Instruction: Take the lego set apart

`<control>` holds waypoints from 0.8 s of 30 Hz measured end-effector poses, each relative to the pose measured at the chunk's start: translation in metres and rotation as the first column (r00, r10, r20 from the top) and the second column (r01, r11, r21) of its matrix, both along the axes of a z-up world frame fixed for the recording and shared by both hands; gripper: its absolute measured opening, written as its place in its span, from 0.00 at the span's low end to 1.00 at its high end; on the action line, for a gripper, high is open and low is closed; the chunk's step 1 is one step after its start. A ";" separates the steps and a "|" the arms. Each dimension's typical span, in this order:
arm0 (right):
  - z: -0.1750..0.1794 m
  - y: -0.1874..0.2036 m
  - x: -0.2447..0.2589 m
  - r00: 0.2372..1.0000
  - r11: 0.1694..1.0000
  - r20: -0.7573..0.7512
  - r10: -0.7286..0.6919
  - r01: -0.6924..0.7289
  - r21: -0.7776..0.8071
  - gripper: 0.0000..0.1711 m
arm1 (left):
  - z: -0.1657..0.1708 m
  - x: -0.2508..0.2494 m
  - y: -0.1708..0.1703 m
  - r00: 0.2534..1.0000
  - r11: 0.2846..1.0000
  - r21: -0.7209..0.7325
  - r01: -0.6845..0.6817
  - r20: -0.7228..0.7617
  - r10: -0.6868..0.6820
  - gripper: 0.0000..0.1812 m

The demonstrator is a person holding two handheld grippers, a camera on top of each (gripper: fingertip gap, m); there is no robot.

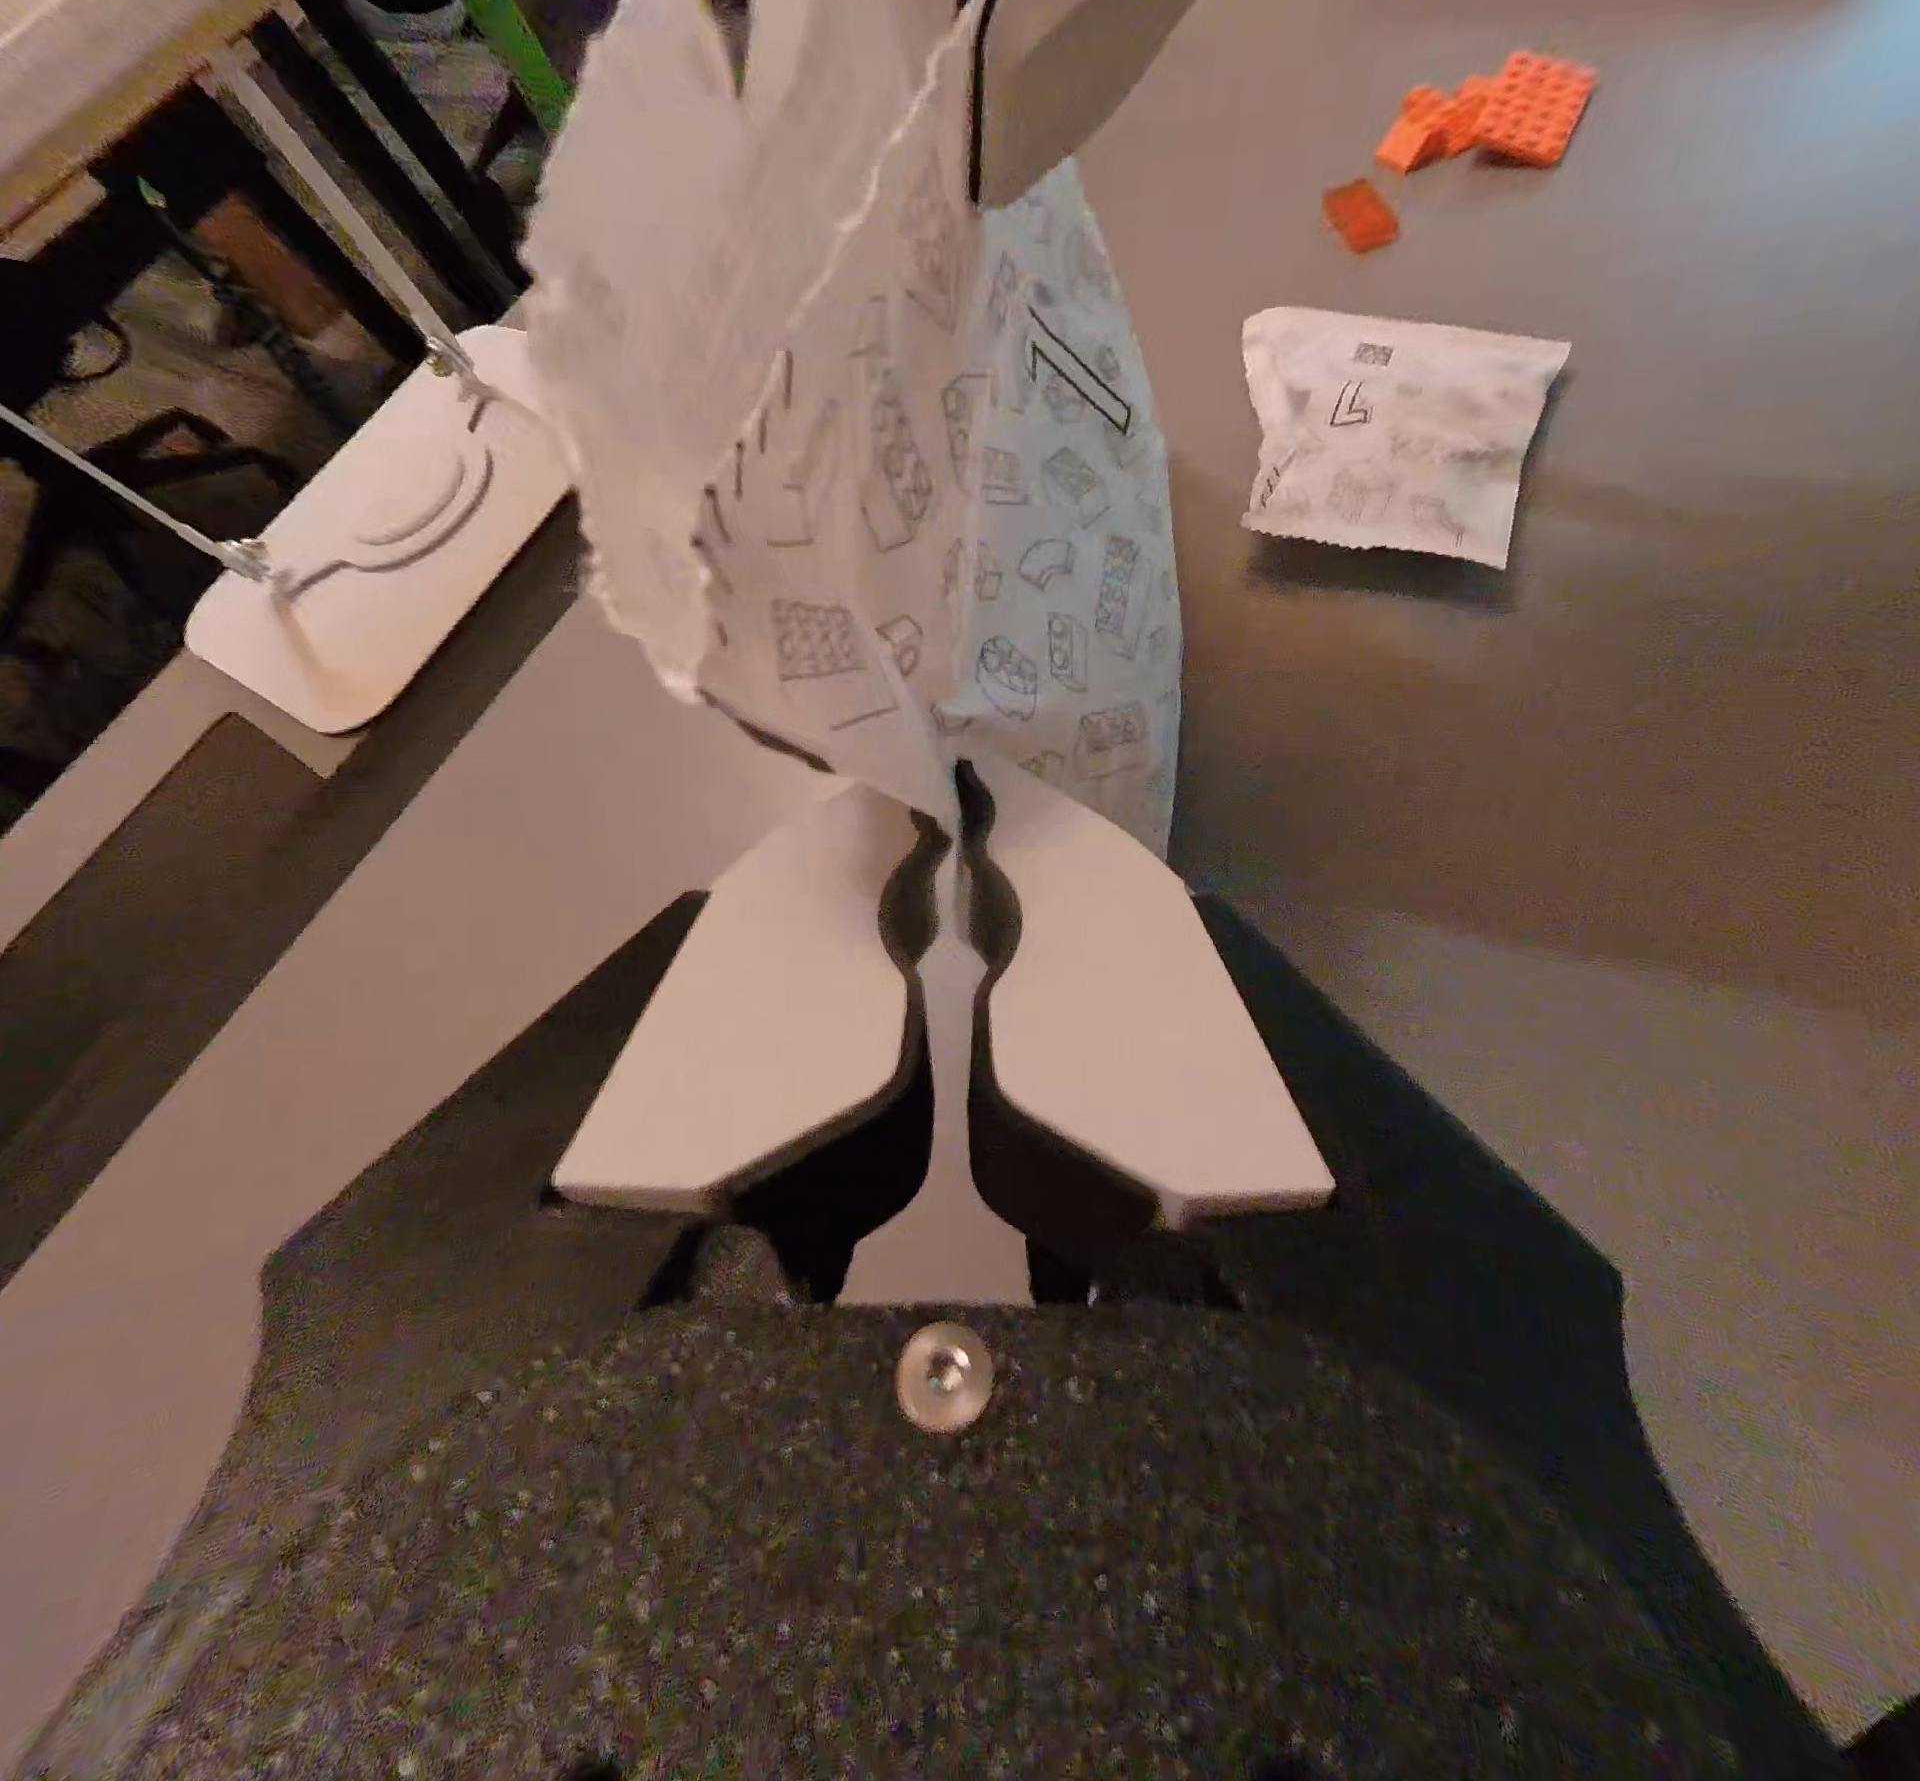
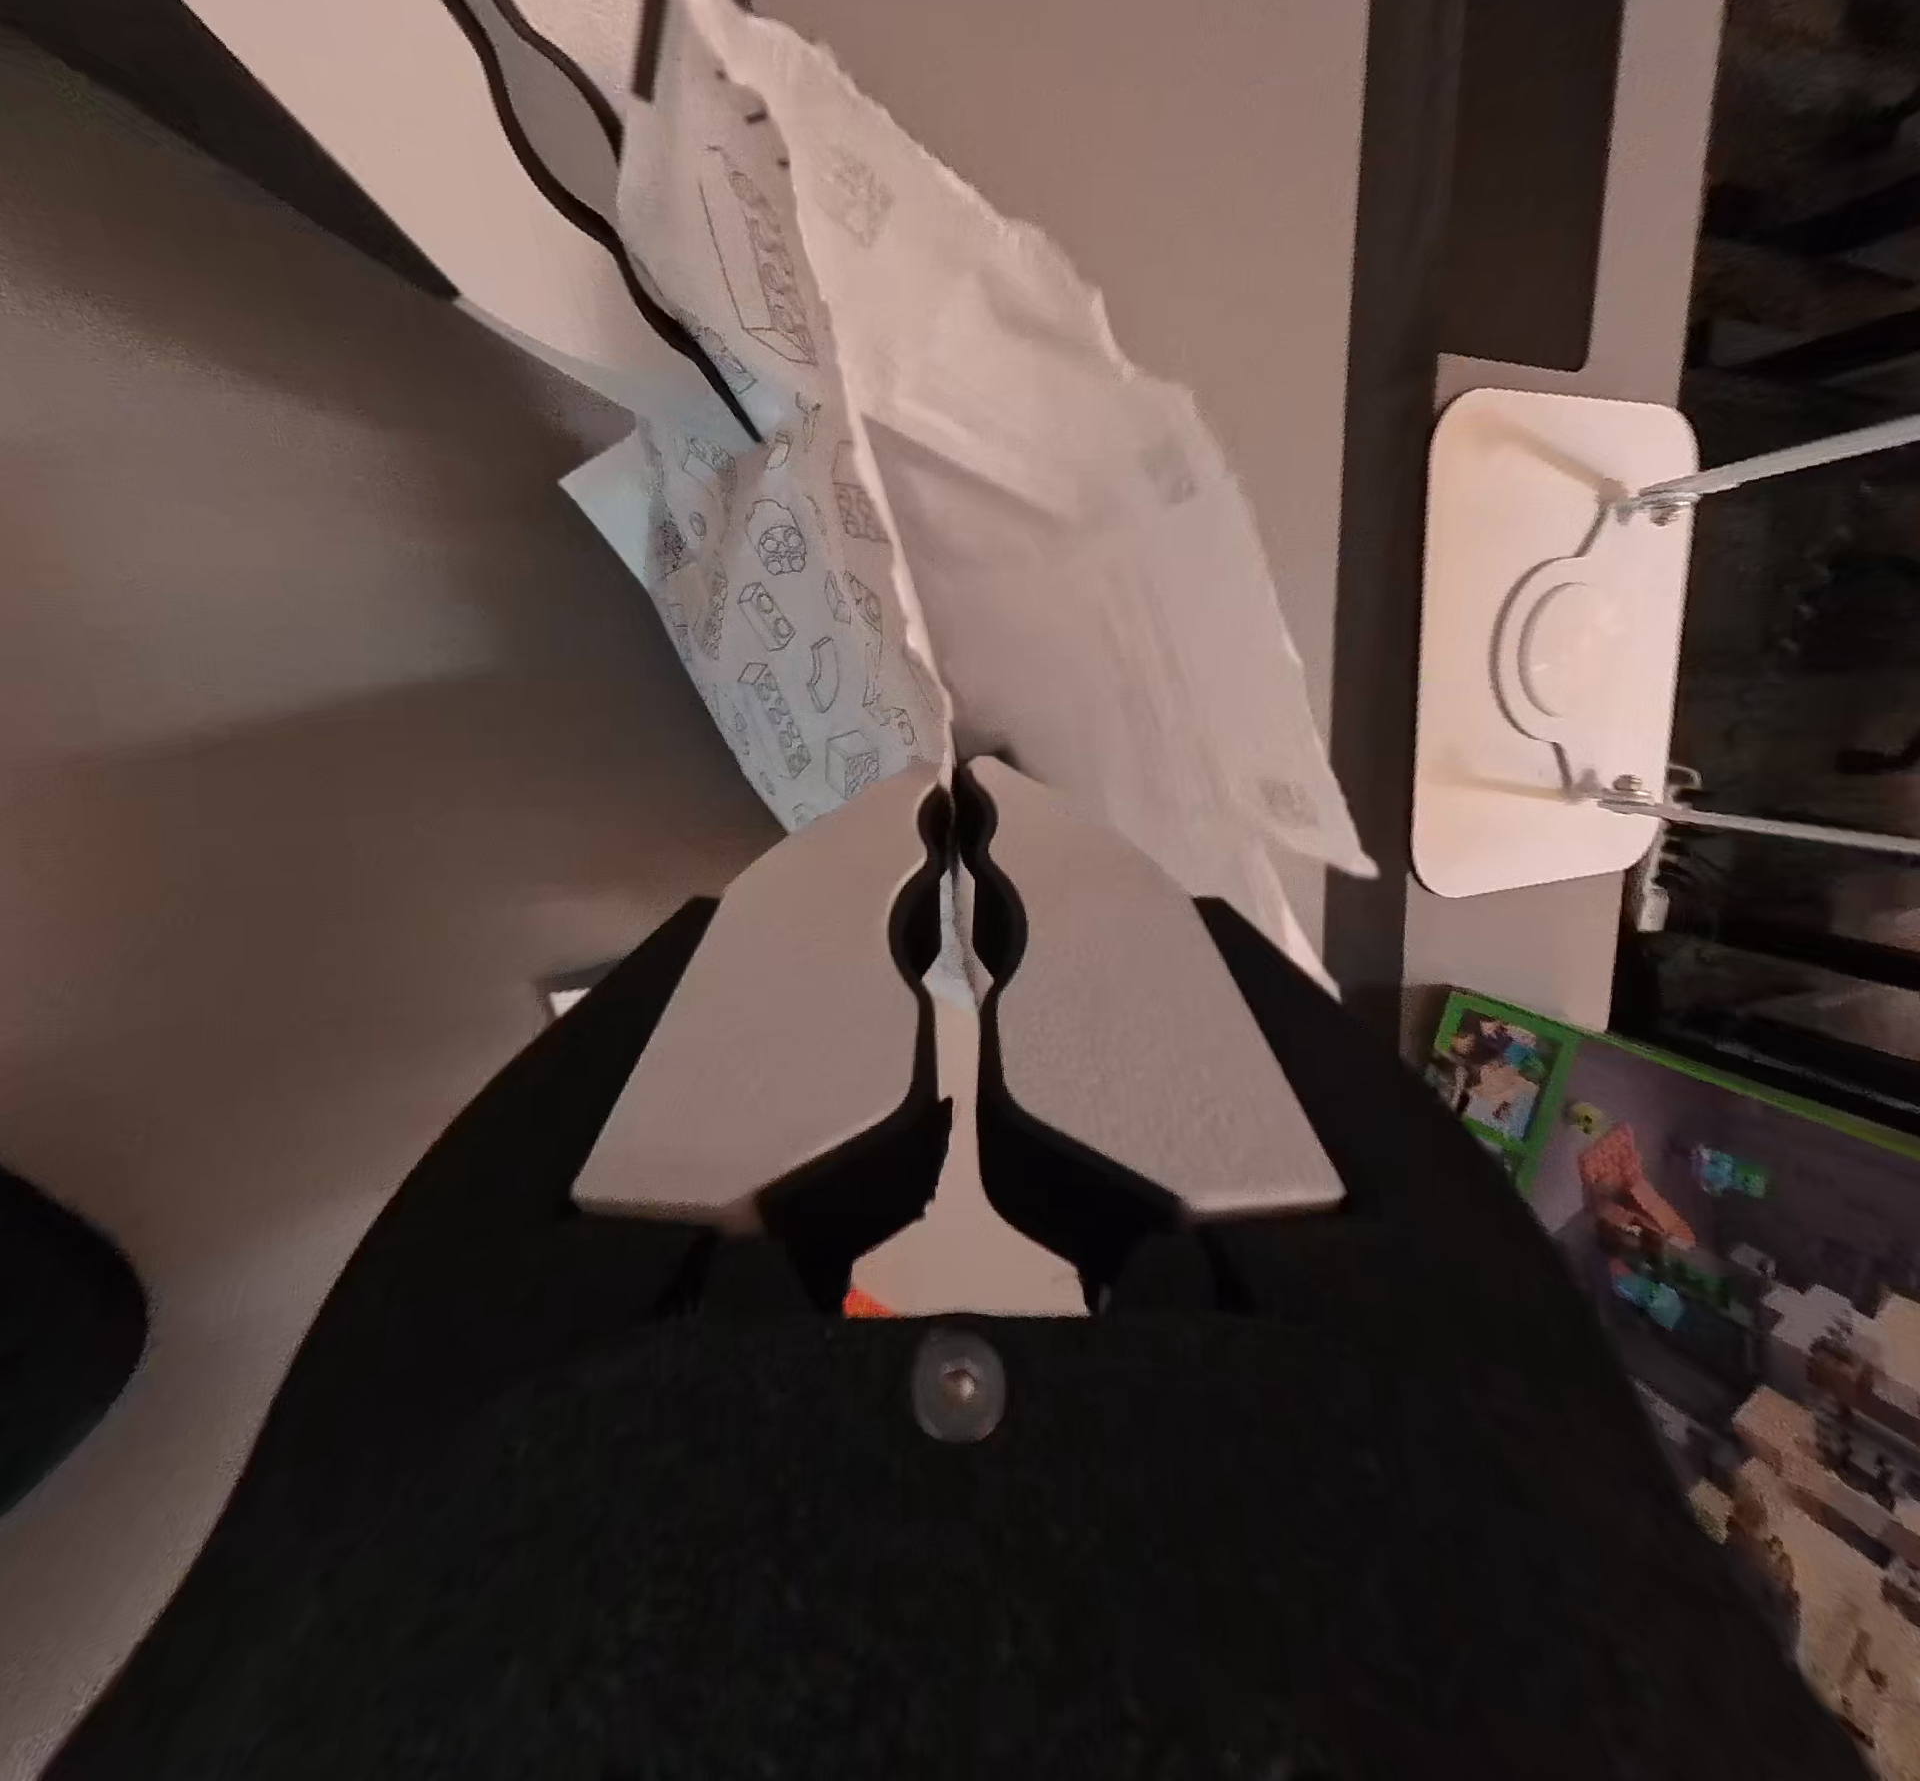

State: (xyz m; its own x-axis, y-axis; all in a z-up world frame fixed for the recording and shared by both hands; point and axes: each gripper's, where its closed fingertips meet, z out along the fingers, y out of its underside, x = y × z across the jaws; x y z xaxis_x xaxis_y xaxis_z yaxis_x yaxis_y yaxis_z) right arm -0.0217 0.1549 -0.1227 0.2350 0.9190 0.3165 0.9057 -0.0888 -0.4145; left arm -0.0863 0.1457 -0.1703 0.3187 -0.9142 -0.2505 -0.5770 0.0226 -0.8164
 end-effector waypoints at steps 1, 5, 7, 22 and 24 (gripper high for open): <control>0.001 0.002 0.001 0.999 1.000 -0.030 -0.012 0.012 0.004 0.00 | 0.000 0.001 0.004 0.999 0.998 -0.054 0.014 0.032 -0.012 0.01; 0.005 0.004 0.003 0.983 0.998 -0.175 -0.061 0.061 -0.006 0.00 | 0.007 0.000 0.018 0.988 0.992 -0.101 0.080 0.141 -0.065 0.01; 0.011 0.010 0.005 0.969 0.994 -0.235 -0.080 0.094 0.050 0.01 | 0.010 0.001 0.022 0.983 0.991 -0.108 0.083 0.173 -0.063 0.01; 0.018 -0.047 0.040 0.445 0.779 -0.810 -0.382 0.627 -0.023 0.00 | 0.000 -0.016 0.060 0.892 0.947 -0.292 -0.136 0.380 0.246 0.00; -0.007 -0.052 0.033 0.413 0.761 -0.788 -0.456 0.640 -0.104 0.00 | -0.001 -0.020 0.064 0.866 0.924 -0.337 -0.179 0.392 0.311 0.00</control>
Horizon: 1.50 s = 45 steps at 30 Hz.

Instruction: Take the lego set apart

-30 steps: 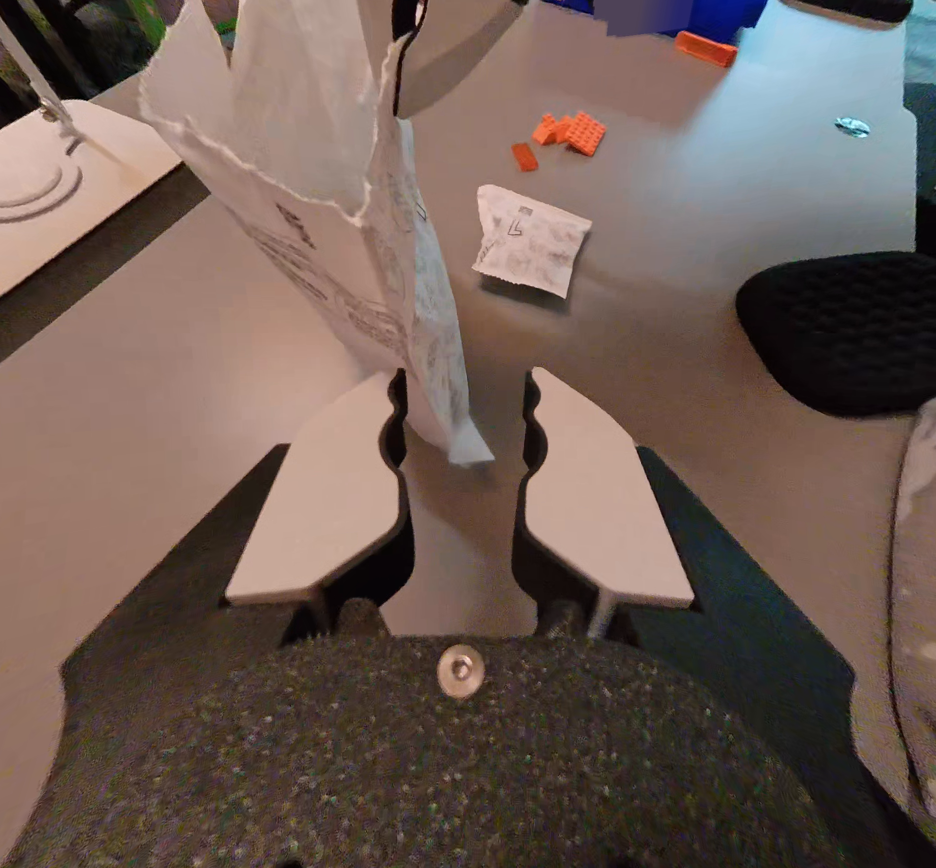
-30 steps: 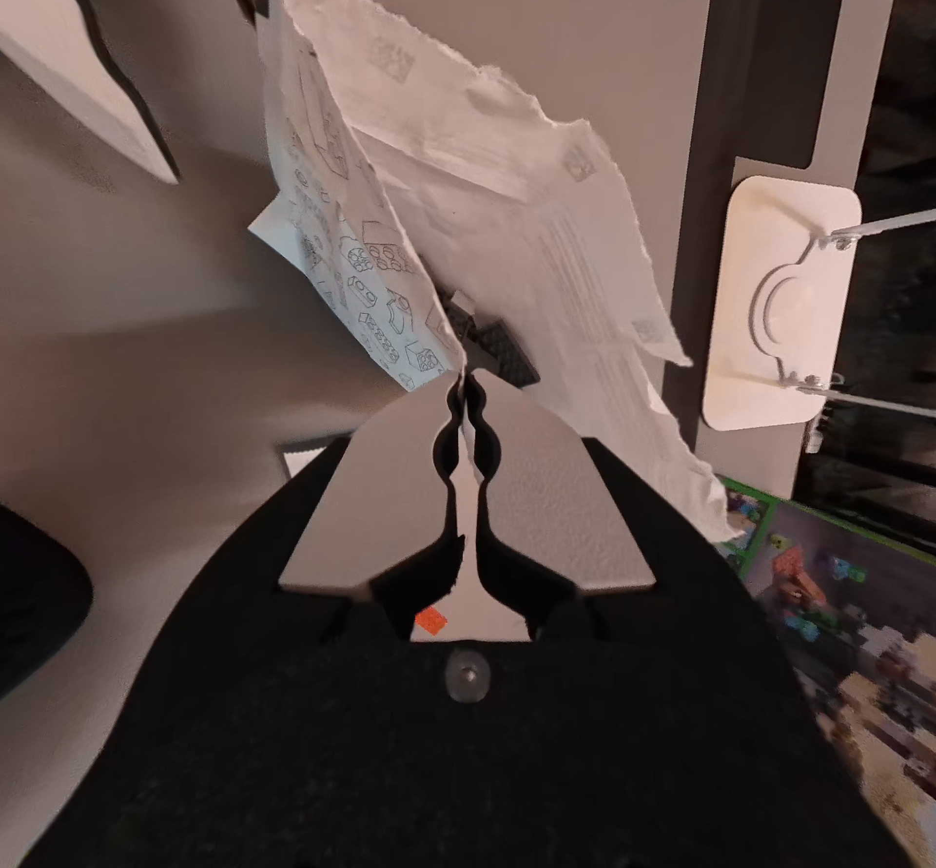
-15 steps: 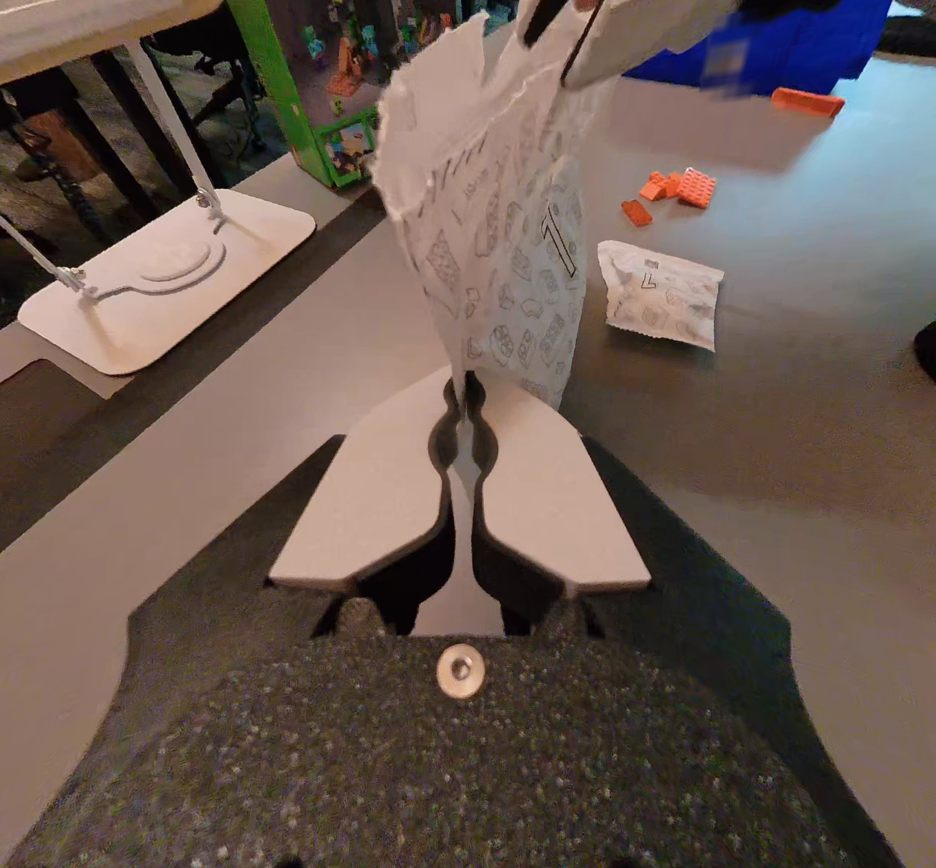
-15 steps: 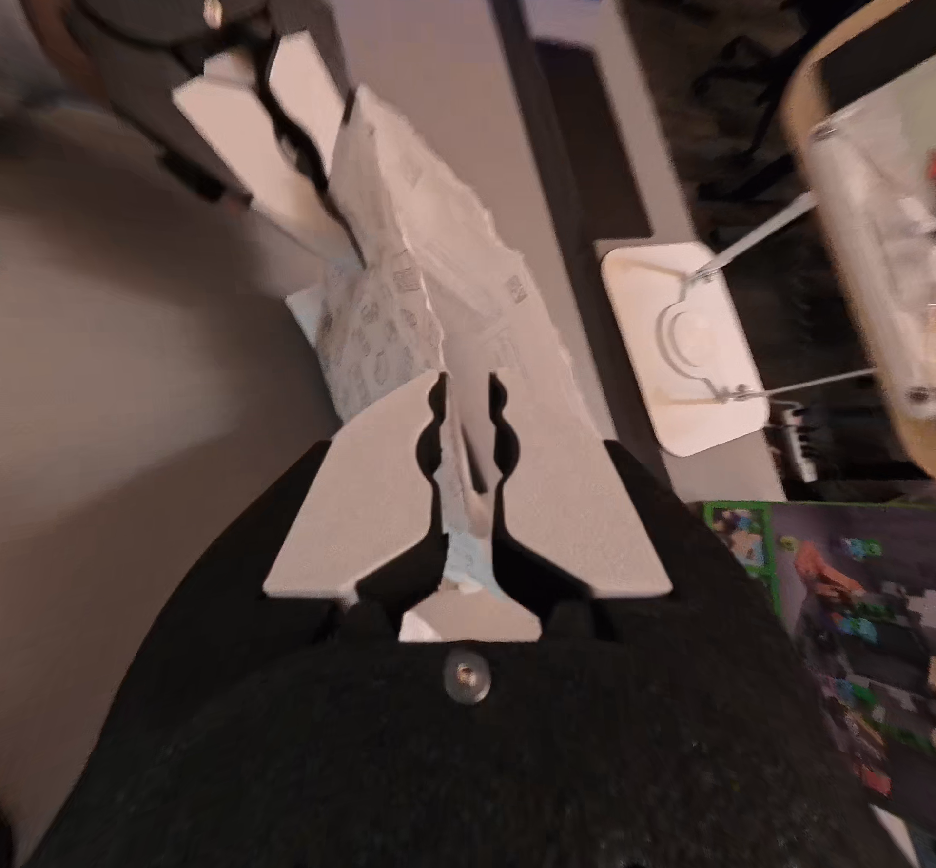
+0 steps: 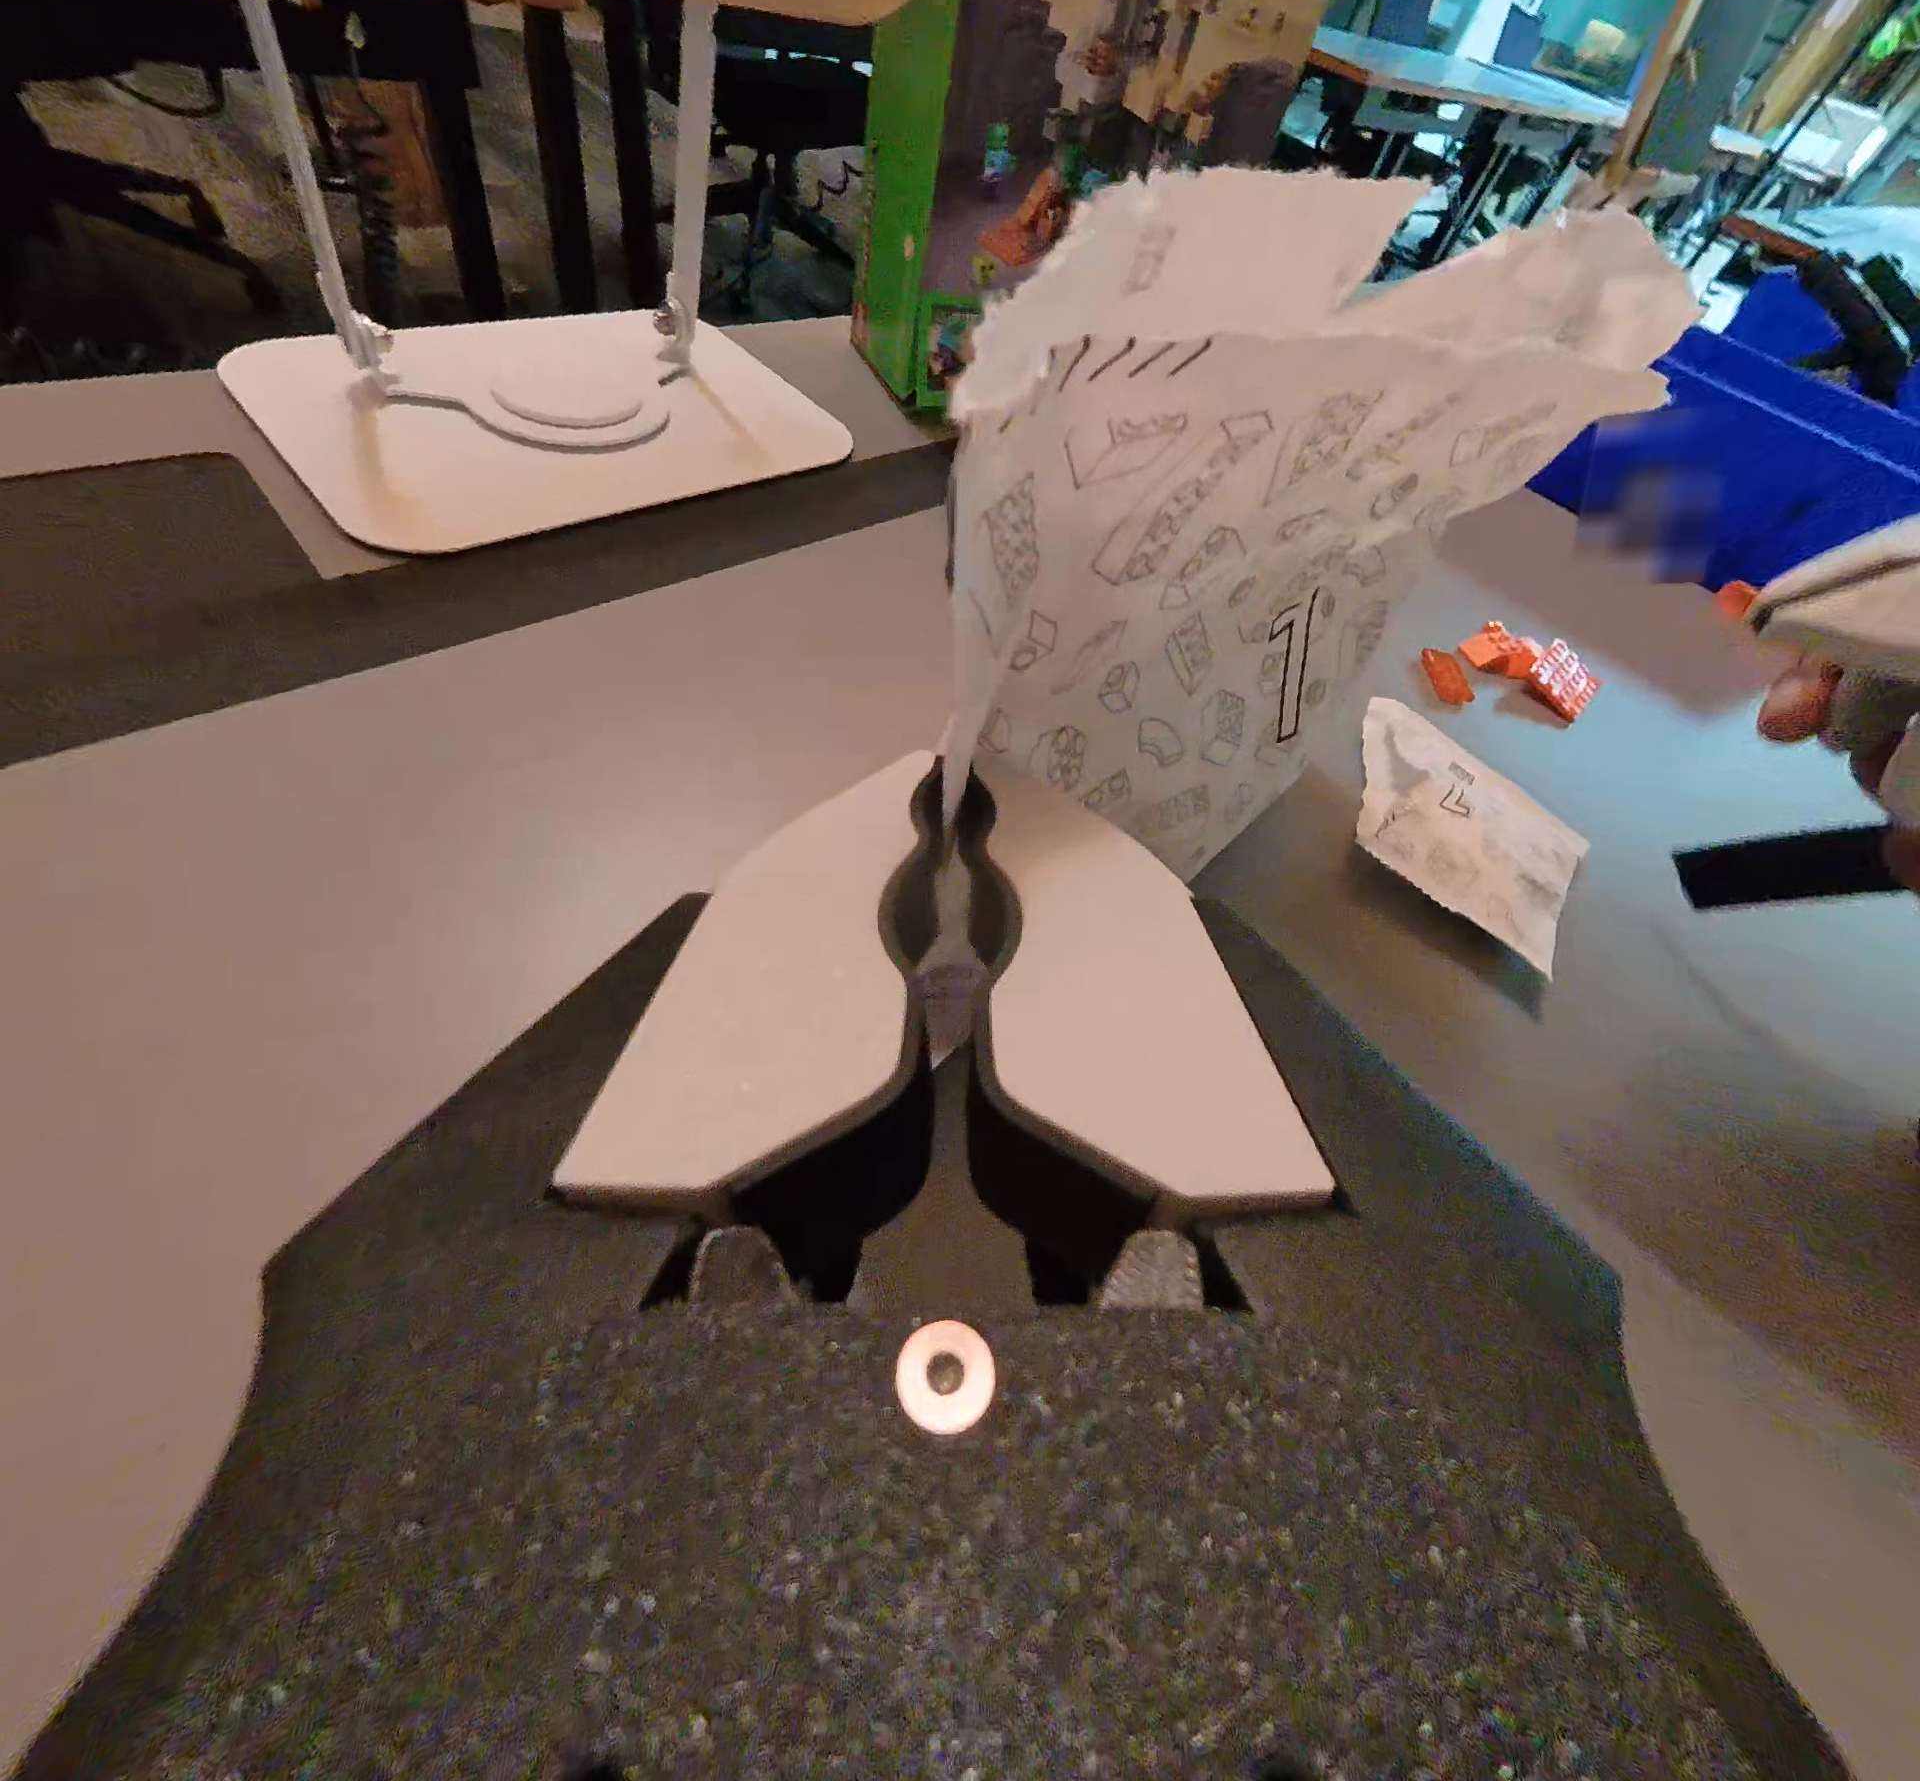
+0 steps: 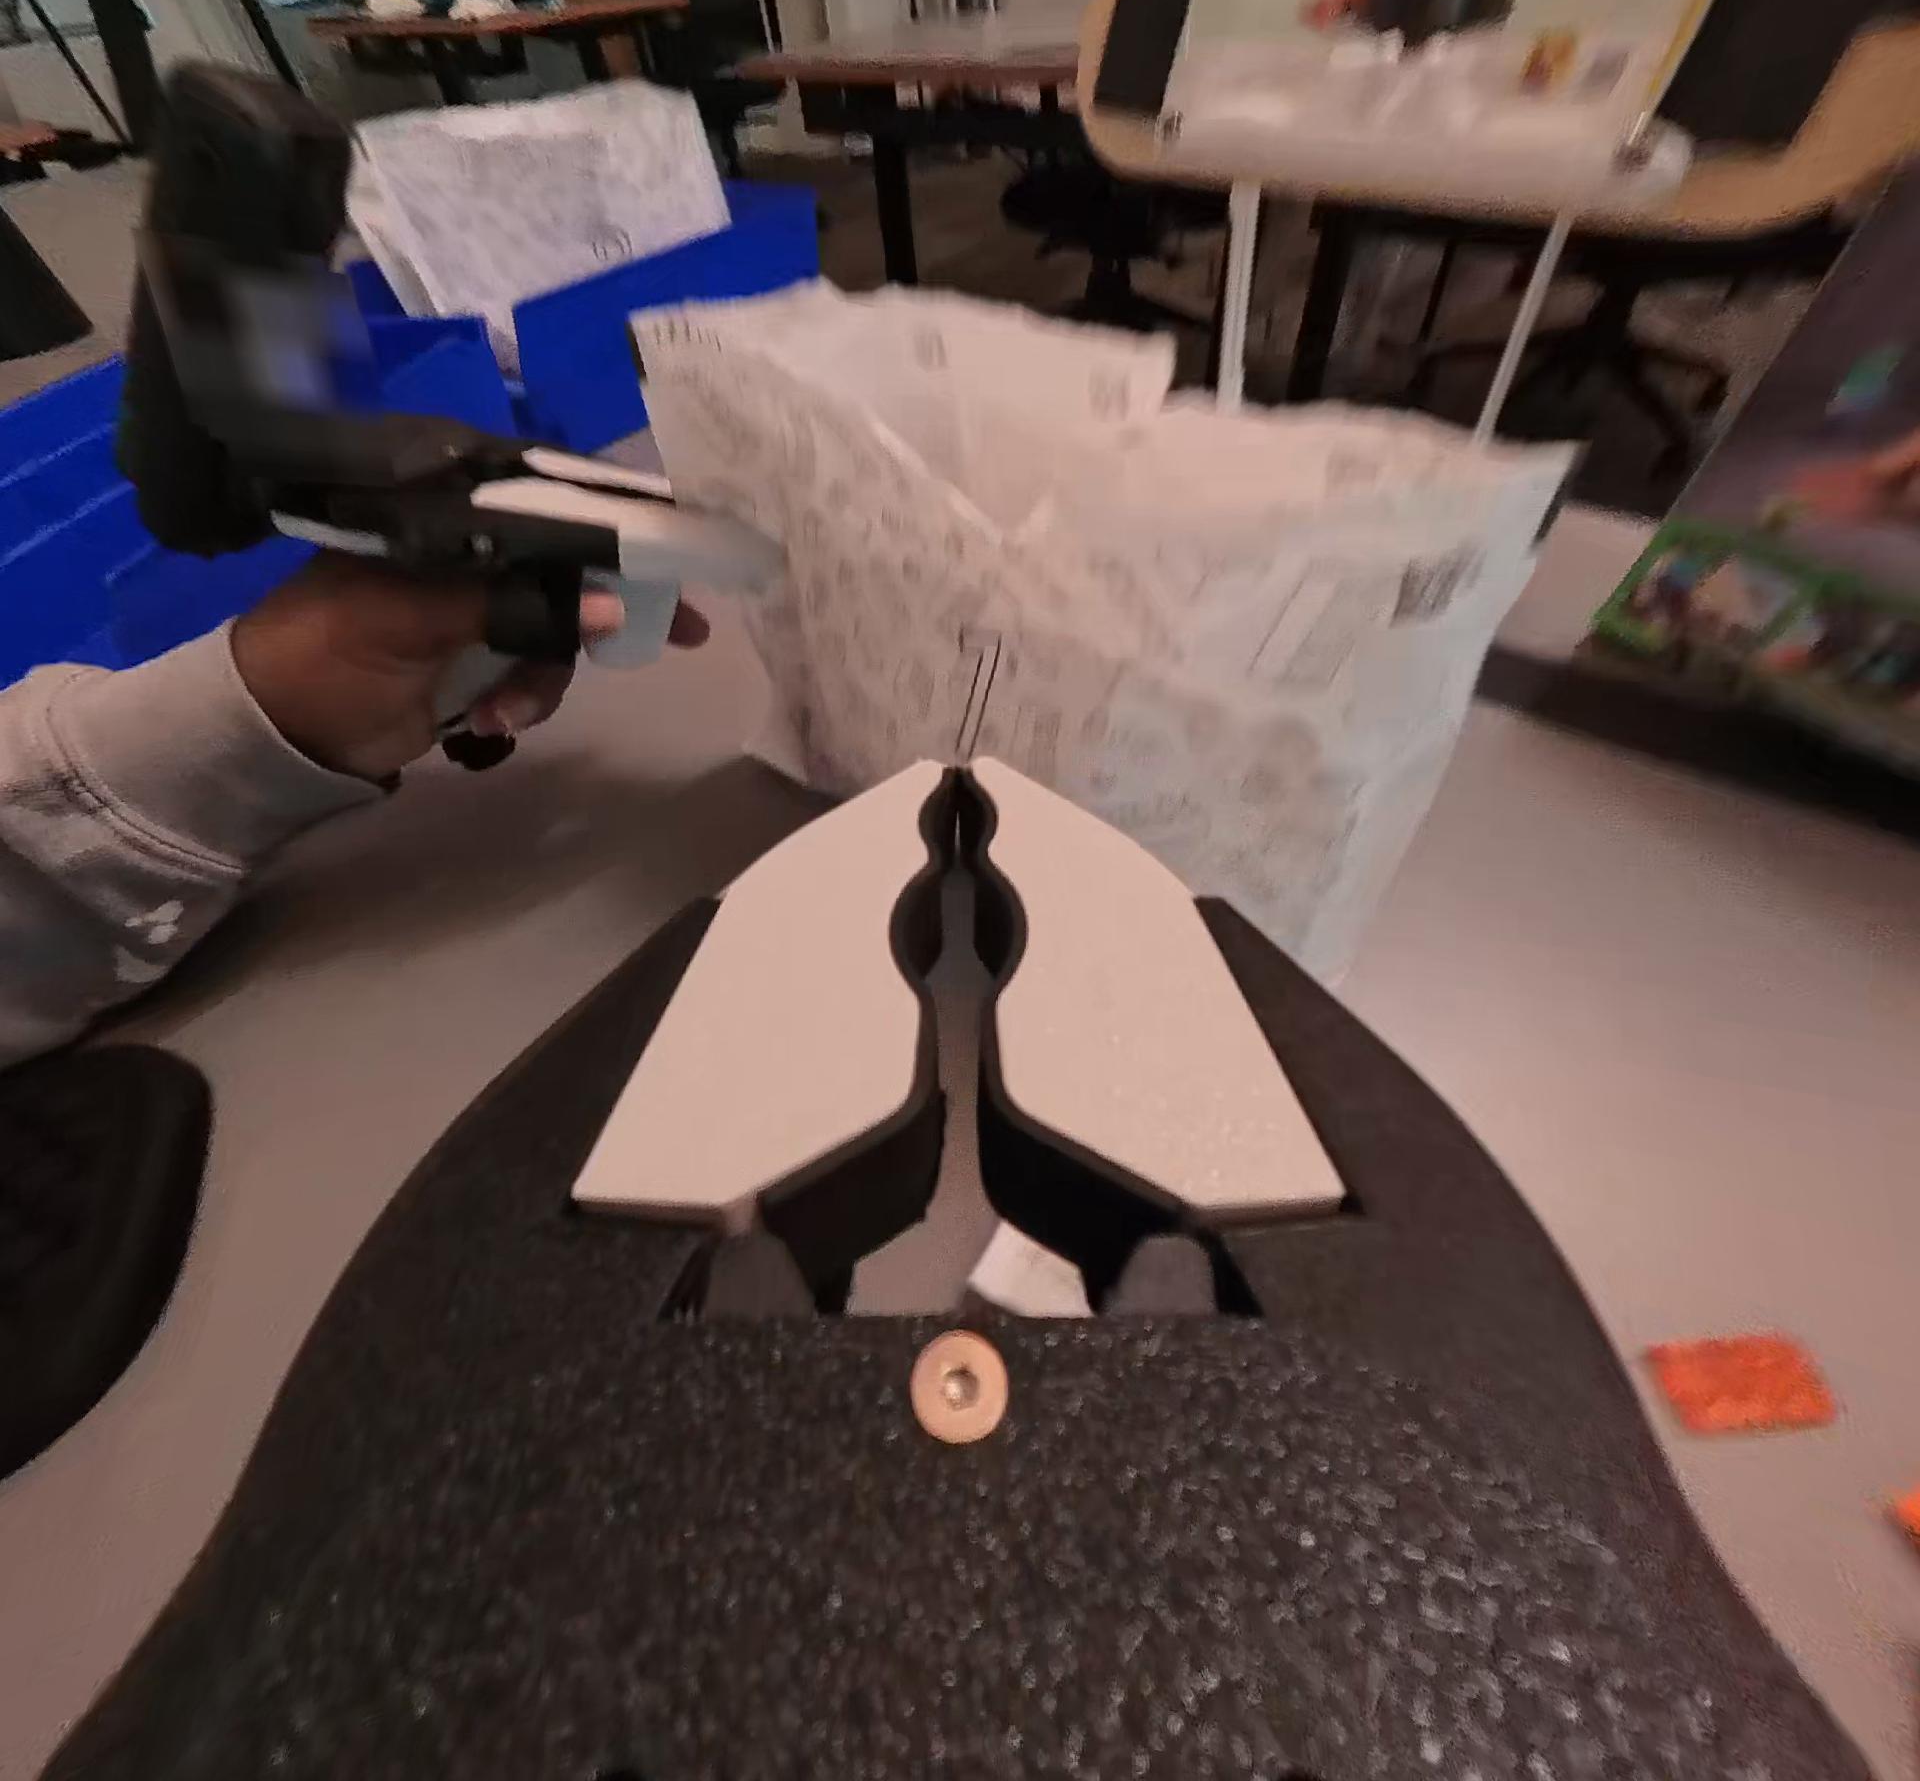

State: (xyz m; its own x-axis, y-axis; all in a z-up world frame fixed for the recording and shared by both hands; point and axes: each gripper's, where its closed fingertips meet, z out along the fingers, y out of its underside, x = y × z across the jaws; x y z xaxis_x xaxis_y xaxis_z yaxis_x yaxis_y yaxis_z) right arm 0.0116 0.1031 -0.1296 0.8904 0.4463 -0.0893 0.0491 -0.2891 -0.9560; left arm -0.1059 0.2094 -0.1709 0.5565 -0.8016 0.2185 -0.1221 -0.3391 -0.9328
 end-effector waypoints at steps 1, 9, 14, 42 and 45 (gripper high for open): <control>-0.010 -0.001 -0.005 1.000 0.999 -0.026 0.000 -0.001 -0.050 0.00 | 0.000 -0.003 0.002 0.999 0.999 -0.026 -0.029 0.017 0.030 0.00; -0.060 0.010 -0.050 0.999 0.986 -0.029 -0.038 0.033 -0.161 0.00 | 0.001 -0.024 0.014 0.968 0.971 -0.165 -0.170 0.157 0.196 0.00; -0.092 0.027 -0.056 0.994 0.988 0.085 -0.065 0.076 -0.137 0.00 | 0.001 -0.024 0.013 0.961 0.972 -0.165 -0.165 0.193 0.196 0.00; -0.095 0.029 -0.040 0.986 0.981 0.105 -0.134 0.146 -0.126 0.00 | 0.004 -0.019 0.005 0.964 0.970 -0.139 -0.201 0.147 0.221 0.00; -0.096 0.029 -0.040 0.987 0.980 0.097 -0.131 0.144 -0.135 0.00 | 0.005 -0.015 0.001 0.966 0.971 -0.145 -0.192 0.144 0.213 0.00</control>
